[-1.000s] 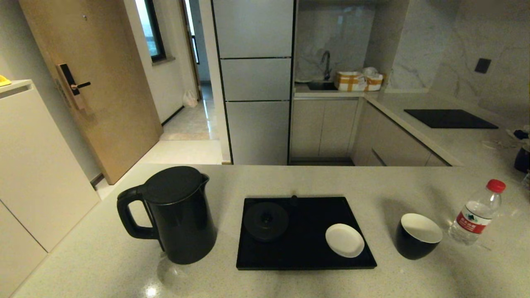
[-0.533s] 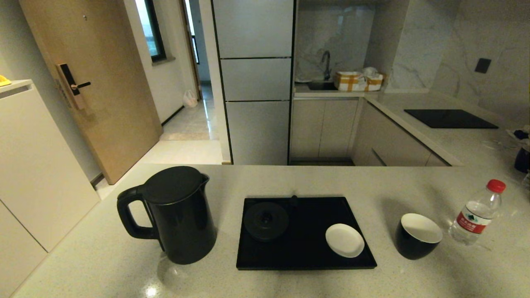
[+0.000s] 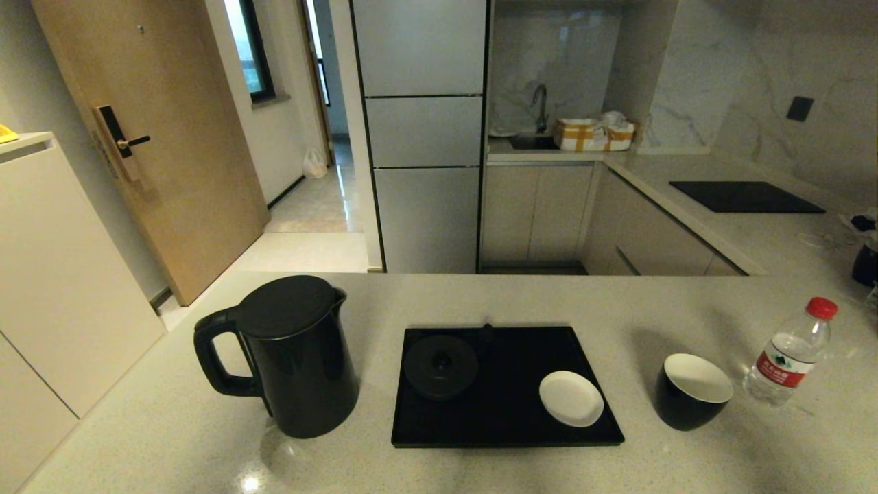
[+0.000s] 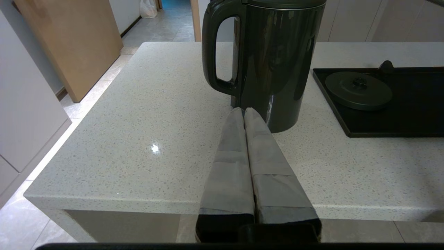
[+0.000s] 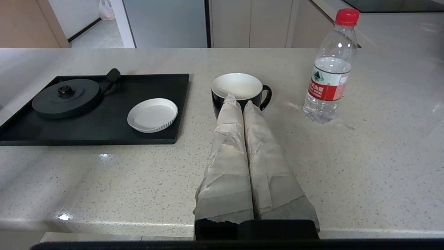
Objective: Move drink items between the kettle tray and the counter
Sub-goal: Return the kettle to its original position
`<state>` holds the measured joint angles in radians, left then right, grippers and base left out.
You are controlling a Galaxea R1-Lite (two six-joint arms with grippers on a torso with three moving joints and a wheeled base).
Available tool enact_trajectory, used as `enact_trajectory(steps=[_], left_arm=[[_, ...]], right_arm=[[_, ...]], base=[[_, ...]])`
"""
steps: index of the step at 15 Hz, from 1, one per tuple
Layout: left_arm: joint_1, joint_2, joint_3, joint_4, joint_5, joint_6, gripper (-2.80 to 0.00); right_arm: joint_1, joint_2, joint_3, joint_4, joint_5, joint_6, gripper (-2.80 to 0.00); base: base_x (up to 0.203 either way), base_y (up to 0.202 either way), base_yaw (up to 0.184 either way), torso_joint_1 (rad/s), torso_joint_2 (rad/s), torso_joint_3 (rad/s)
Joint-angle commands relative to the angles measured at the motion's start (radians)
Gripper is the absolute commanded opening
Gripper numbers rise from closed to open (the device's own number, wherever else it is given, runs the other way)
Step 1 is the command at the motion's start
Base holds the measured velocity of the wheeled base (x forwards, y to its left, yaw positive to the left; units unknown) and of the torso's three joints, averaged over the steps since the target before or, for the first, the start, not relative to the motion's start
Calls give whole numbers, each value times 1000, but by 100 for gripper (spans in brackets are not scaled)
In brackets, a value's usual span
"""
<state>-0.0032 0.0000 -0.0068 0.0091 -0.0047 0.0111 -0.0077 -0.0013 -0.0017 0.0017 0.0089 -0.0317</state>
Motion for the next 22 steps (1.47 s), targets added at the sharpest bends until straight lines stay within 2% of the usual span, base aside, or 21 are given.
enact_trajectory(steps=[1, 20, 22], left_arm=[[0, 0, -1, 2, 0, -2, -280], [0, 0, 5, -18, 1, -8, -280], [0, 0, 5, -18, 2, 6, -280]], right_arm=[[0, 0, 0, 0, 0, -1, -280], [0, 0, 0, 0, 0, -1, -280], [0, 0, 0, 0, 0, -1, -280]], base=[[0, 0, 0, 0, 0, 0], [0, 0, 0, 0, 0, 0], [0, 0, 0, 0, 0, 0]])
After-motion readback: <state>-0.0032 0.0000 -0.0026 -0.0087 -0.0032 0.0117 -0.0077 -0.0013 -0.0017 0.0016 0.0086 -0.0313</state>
